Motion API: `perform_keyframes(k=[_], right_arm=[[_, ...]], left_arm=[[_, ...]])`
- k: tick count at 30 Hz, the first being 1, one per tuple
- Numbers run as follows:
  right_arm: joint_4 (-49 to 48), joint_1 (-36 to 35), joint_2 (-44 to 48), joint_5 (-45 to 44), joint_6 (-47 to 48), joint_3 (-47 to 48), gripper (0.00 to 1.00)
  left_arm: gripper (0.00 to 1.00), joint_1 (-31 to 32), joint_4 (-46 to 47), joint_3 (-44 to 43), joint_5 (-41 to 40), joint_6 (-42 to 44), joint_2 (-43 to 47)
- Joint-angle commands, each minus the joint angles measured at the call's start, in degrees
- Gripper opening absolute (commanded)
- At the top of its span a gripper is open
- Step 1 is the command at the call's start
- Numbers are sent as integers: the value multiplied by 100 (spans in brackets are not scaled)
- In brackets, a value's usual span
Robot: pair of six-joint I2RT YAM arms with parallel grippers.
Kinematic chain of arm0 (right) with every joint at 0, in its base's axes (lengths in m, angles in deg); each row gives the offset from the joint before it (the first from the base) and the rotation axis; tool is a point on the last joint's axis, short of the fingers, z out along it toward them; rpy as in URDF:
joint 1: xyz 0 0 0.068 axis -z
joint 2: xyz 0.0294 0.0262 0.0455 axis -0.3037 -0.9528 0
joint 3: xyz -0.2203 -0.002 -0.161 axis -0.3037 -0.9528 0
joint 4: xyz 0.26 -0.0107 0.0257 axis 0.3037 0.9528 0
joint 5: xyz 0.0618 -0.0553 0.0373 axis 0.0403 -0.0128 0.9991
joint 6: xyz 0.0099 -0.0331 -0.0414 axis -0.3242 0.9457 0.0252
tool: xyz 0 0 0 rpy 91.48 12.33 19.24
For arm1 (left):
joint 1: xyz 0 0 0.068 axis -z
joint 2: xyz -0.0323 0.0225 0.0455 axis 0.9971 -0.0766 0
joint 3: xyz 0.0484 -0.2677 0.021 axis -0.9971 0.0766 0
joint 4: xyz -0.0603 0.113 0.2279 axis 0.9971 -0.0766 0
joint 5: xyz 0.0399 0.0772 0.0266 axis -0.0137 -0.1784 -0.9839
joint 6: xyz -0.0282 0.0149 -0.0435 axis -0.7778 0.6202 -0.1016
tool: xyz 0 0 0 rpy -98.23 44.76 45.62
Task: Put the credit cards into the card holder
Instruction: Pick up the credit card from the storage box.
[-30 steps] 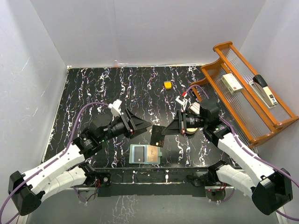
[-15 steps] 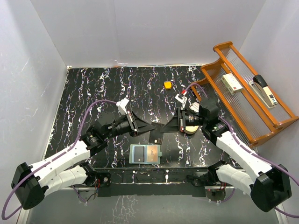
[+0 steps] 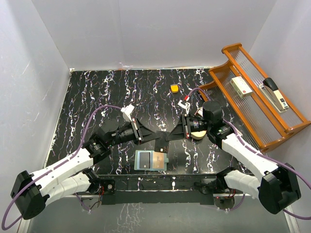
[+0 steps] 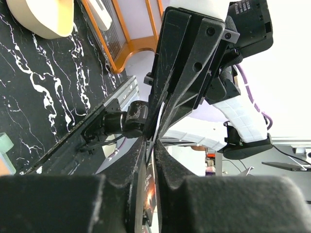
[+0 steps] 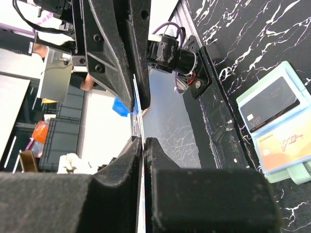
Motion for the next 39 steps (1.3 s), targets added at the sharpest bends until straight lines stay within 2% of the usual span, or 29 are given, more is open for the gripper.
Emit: perform_keyframes(k=[1,5,11,15,23,29,32,39], right_arm=[[91,1,103,182,540,177,0],[98,1,206,347,559,185,0],[18,2,320,462,483,225,0],[-49,1,370,471,390,199,0],[61,1,469,456,364,107,8],[127,1,491,480,382,170,5],[182,5,475,469,434,203,0],[-52,4,394,458,321,183,0]], left_arm=[[12,27,316,-78,270,108,340],[12,31,624,11,167,19,550],[0,30,1419,114,373,-203,358],[0,32,1672,113,471,-243,247],[0,30,822,44,215,168,571],[0,31,488,-76,226,330,573],[0,24,389,-118,225,373,558],[0,29,481,-132,360,322,435]])
